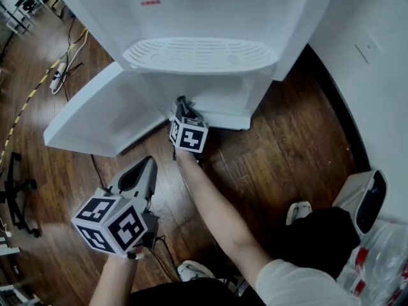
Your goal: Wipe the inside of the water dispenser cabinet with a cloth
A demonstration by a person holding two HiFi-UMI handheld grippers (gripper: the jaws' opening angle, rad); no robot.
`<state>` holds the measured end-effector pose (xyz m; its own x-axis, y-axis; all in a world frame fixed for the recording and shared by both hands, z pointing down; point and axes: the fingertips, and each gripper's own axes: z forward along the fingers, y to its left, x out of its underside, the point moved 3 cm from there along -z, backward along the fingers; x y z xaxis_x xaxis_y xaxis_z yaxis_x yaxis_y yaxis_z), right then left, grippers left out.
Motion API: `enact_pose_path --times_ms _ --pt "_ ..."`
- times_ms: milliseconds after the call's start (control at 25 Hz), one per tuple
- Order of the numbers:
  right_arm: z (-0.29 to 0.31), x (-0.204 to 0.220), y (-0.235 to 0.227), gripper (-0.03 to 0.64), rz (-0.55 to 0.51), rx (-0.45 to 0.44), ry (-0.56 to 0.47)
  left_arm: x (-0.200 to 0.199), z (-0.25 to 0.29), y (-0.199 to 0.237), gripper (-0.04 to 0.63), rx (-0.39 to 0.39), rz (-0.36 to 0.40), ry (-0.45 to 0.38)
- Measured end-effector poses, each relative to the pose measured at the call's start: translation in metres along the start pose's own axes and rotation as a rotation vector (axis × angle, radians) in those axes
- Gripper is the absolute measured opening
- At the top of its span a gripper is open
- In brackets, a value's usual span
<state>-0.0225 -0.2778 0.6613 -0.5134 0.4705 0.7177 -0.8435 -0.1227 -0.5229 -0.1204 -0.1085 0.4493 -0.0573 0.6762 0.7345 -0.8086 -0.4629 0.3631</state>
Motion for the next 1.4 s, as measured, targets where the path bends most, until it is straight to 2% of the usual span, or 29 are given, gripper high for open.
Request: enact_pose_path --times_ms 120,240,320,480,640,720,760,880,1000,1040,1160,1240,1320,1400 --pt "-0.013 -0.009 -0.028 0.046 0.013 0.118 -0.055 -0.002 0.001 -0.003 -0.011 0.003 0.007 -0.004" --pt "-0.042 -0.029 -0.071 0.046 0.104 0.260 -0.139 -0.003 0.004 -0.003 -0.011 0.002 0.008 0.000" --pt "-0.063 -0.041 -0.096 0.046 0.162 0.322 -0.192 -0.003 0.008 -0.005 -0.011 0.005 0.003 0.002" --pt "-0.087 -0.053 -0.131 0.046 0.235 0.402 -0.235 -0.005 0.017 -0.014 -0.011 0.016 0.014 0.005" --pt "-0.095 -0.052 -0.140 0.046 0.239 0.405 -0.233 -0.011 0.025 -0.013 -0.011 0.000 -0.011 -0.018" --pt "-0.097 -0.053 -0.129 0.046 0.205 0.360 -0.232 -0.016 0.027 -0.004 -0.011 -0.025 -0.020 -0.034" --pt "-0.097 -0.052 -0.118 0.046 0.174 0.301 -0.219 -0.017 0.028 0.002 -0.011 -0.047 -0.017 -0.039" --pt "-0.089 -0.043 -0.061 0.043 0.006 0.025 -0.114 -0.014 0.026 0.020 -0.011 -0.126 -0.011 -0.028" --pt "-0.086 -0.016 -0.004 0.040 -0.174 -0.130 -0.008 0.003 0.013 0.038 -0.011 -0.201 -0.033 0.016" --pt "-0.089 -0.003 0.014 0.041 -0.178 -0.186 0.023 0.012 0.009 0.045 -0.011 -0.231 -0.051 0.039" --pt "-0.107 0.037 0.053 0.040 -0.054 -0.353 0.123 0.038 0.002 0.065 -0.011 -0.308 -0.127 0.106" --pt "-0.121 0.050 0.070 0.040 -0.066 -0.379 0.203 0.044 -0.002 0.071 -0.011 -0.337 -0.133 0.141" --pt "-0.134 0.046 0.074 0.040 -0.138 -0.351 0.296 0.051 -0.004 0.070 -0.011 -0.340 -0.143 0.177" --pt "-0.144 0.039 0.080 0.040 -0.159 -0.329 0.396 0.054 -0.012 0.068 -0.011 -0.338 -0.218 0.177"
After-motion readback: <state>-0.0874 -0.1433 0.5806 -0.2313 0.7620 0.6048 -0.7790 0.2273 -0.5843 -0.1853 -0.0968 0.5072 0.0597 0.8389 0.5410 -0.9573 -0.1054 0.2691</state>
